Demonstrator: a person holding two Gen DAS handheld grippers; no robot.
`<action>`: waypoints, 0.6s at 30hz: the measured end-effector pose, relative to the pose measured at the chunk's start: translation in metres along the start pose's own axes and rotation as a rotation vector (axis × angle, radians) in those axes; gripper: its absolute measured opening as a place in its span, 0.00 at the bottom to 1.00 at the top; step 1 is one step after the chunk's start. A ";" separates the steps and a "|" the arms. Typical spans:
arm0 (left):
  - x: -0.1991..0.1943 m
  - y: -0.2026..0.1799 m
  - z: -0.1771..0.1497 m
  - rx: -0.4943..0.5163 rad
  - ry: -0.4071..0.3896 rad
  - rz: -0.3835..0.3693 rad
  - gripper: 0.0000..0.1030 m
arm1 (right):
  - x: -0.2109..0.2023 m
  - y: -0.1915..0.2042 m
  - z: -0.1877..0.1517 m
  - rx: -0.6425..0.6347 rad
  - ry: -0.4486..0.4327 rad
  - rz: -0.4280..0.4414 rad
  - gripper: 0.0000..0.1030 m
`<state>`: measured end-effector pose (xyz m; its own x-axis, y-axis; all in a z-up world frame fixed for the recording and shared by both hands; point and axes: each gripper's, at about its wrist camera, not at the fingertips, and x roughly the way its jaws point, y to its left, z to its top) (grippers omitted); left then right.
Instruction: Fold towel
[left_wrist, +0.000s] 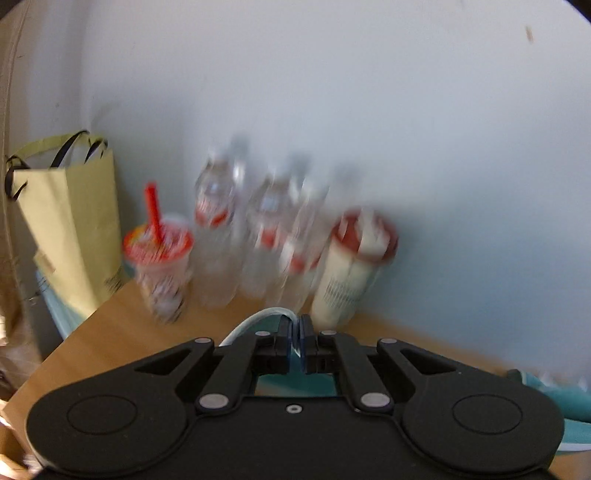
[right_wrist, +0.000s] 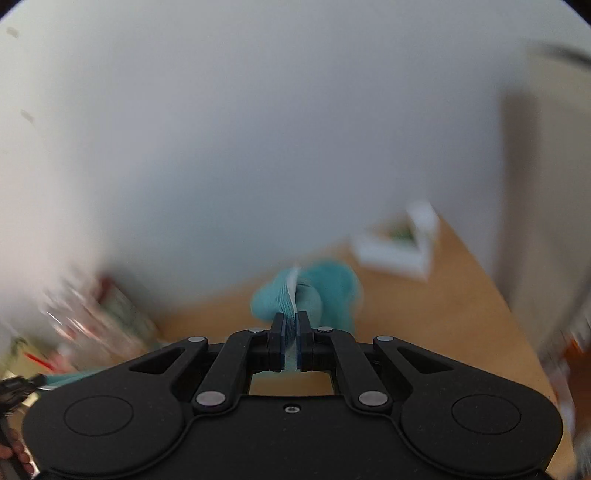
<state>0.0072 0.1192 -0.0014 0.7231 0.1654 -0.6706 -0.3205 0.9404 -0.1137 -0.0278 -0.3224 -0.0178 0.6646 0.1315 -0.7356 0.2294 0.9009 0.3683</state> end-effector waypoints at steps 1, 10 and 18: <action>0.004 0.000 -0.010 0.020 0.024 0.008 0.04 | 0.009 -0.009 -0.014 0.007 0.051 -0.033 0.04; 0.041 0.016 -0.083 0.119 0.248 0.087 0.05 | 0.055 -0.029 -0.069 -0.119 0.253 -0.202 0.17; 0.044 0.047 -0.101 0.060 0.370 0.148 0.46 | 0.067 0.005 -0.045 -0.453 0.169 -0.169 0.33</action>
<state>-0.0380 0.1403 -0.1106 0.3990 0.1920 -0.8966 -0.3603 0.9320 0.0392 -0.0141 -0.2903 -0.0914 0.5116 0.0000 -0.8592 -0.0326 0.9993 -0.0194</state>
